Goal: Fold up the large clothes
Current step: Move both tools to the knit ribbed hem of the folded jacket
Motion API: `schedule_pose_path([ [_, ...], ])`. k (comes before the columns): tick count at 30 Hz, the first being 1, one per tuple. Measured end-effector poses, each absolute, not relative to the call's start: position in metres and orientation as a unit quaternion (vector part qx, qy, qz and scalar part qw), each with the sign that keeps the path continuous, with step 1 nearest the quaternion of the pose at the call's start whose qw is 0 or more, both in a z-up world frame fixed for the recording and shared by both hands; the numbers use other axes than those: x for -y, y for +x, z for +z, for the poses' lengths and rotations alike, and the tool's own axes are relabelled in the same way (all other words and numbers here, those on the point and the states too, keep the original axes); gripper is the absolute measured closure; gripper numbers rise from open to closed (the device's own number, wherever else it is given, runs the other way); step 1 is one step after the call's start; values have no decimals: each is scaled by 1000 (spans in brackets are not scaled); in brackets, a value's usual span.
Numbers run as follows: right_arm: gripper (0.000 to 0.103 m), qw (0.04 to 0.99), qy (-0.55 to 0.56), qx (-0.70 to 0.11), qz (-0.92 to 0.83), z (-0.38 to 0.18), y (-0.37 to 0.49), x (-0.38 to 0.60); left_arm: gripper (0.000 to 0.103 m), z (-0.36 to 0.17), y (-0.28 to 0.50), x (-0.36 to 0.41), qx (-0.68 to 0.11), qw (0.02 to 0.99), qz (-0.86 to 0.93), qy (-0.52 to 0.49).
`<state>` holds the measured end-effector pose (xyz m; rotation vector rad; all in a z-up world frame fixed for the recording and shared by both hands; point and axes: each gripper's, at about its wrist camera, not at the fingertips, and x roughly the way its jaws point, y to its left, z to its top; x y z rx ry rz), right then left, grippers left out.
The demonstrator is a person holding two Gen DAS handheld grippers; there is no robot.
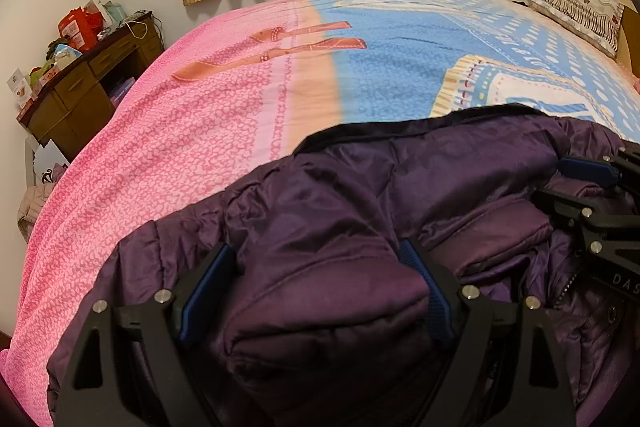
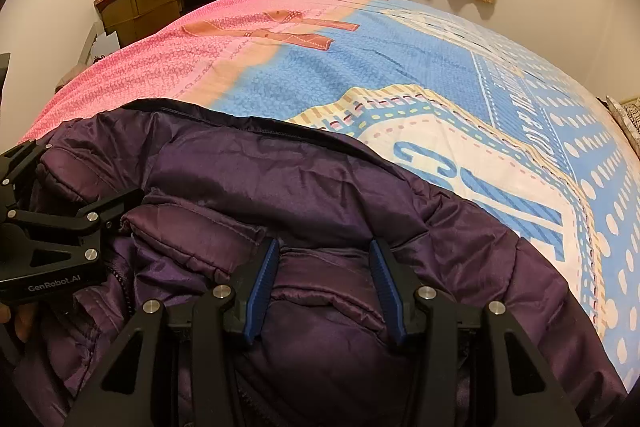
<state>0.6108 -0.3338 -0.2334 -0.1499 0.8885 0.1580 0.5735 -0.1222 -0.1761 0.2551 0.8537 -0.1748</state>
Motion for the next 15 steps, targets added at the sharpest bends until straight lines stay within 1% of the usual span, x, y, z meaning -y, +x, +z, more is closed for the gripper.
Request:
schedule_pose_path([
  [8, 54, 897, -79, -430, 73, -234, 611, 333, 12, -177, 575, 122, -413, 898, -81, 125],
  [11, 54, 893, -83, -436, 80, -228, 611, 333, 10, -176, 577, 122, -416, 897, -74, 127],
  [13, 51, 888, -84, -443, 94, -214, 605, 339, 11, -165, 579, 116, -427, 894, -76, 112],
  [15, 43, 899, -55, -424, 97, -186, 579, 355, 11, -141, 568, 110, -415, 902, -81, 93],
])
